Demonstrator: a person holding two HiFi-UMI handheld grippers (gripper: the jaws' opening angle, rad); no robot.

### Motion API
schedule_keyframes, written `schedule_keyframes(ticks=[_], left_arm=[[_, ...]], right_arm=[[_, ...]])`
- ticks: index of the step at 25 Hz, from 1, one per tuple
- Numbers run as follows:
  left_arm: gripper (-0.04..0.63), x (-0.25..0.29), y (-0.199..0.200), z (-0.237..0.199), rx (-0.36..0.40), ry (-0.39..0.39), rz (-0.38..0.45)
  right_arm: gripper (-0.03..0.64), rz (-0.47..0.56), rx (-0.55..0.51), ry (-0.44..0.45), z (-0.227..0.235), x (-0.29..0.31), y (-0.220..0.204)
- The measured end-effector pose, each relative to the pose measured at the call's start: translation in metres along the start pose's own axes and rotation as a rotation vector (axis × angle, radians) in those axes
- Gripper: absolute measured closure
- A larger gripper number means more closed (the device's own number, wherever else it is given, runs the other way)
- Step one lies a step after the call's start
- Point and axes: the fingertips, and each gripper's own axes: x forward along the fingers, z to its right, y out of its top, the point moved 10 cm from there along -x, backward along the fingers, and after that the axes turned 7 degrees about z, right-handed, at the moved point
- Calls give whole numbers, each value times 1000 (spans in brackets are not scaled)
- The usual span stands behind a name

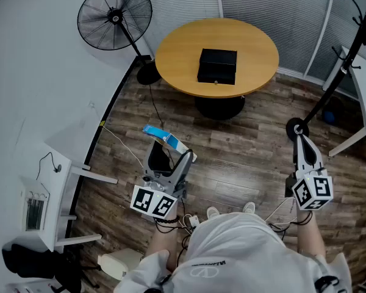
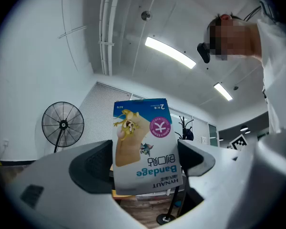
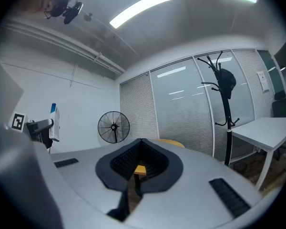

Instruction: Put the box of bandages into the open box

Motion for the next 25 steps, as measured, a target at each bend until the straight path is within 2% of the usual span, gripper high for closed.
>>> schedule_keyframes(ticks=[9,25], left_arm=[[166,0,0,-11,-10,-14,-5],[166,-36,8,-66,-64,-50,-15]], right_arm=[[600,1,-16,-12,-13,5,-1],[598,-8,-18,-29,-85,7,-18]])
